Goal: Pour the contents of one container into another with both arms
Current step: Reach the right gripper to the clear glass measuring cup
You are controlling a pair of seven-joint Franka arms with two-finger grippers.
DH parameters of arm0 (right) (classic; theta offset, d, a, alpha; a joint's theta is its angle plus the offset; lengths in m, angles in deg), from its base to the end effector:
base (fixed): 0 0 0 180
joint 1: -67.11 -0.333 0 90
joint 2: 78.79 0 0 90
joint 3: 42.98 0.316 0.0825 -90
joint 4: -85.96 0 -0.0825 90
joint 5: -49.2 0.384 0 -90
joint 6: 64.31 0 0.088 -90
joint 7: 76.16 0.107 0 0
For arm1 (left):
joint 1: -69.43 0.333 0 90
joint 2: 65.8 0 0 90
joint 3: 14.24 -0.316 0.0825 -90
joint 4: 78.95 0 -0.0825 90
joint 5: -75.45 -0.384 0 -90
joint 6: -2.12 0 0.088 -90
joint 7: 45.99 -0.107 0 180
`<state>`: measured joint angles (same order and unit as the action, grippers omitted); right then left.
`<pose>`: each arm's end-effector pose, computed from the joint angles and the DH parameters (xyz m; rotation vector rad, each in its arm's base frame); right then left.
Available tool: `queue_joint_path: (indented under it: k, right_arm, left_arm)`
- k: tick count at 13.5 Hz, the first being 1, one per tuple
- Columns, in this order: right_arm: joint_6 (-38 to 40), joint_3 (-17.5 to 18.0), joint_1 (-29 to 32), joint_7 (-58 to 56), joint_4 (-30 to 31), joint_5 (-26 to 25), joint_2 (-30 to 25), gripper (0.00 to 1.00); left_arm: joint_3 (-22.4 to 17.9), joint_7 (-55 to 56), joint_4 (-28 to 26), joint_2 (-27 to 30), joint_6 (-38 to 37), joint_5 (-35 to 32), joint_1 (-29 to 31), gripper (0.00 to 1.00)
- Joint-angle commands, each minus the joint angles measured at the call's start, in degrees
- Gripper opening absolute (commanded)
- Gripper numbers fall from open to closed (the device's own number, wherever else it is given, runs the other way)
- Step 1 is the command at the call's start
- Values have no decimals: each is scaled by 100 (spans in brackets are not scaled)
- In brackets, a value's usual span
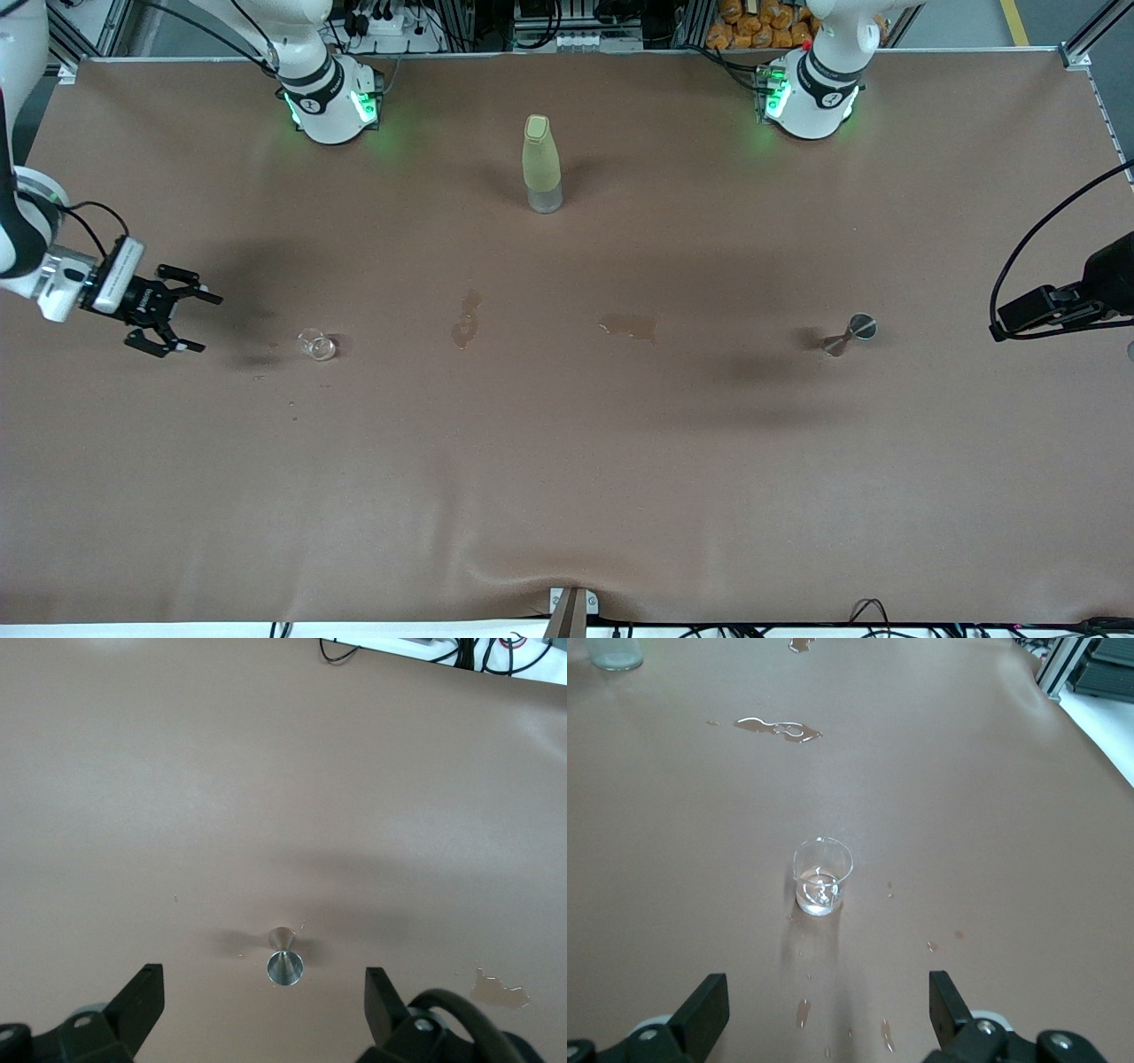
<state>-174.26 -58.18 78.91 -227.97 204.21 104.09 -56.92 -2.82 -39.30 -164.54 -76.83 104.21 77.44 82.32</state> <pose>0.5160 -0.1971 0.2377 -1.7754 -1.8139 -0.9196 0.6289 0.0244 0.5693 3.0527 0.2347 0.1469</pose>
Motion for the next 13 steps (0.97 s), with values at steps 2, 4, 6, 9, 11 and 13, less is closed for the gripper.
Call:
queue_joint_path:
  k: [2,4,6,9,11,13]
  right_arm:
    - [316,-44,-11,-717,-56,697,545,100]
    - [474,-53,-3,-919,-56,839,764,100]
    - [746,-53,-3,-1200,-56,1067,1063,100]
    - [914,-44,24,-1499,-56,1243,1380,100]
    - [1002,-44,32,-1789,-56,1541,1591,100]
    - [1020,-44,33,-1799,-56,1761,1705,100]
  left_arm:
    - [10,113,8,48,-67,-120,-6,100]
    - [10,113,8,48,-67,-120,-15,100]
    - [10,113,8,48,-67,-120,-6,100]
    - [10,113,8,48,-67,-128,-6,100]
    - [10,113,8,39,-67,-128,-15,100]
    - [10,113,8,39,-67,-128,-6,100]
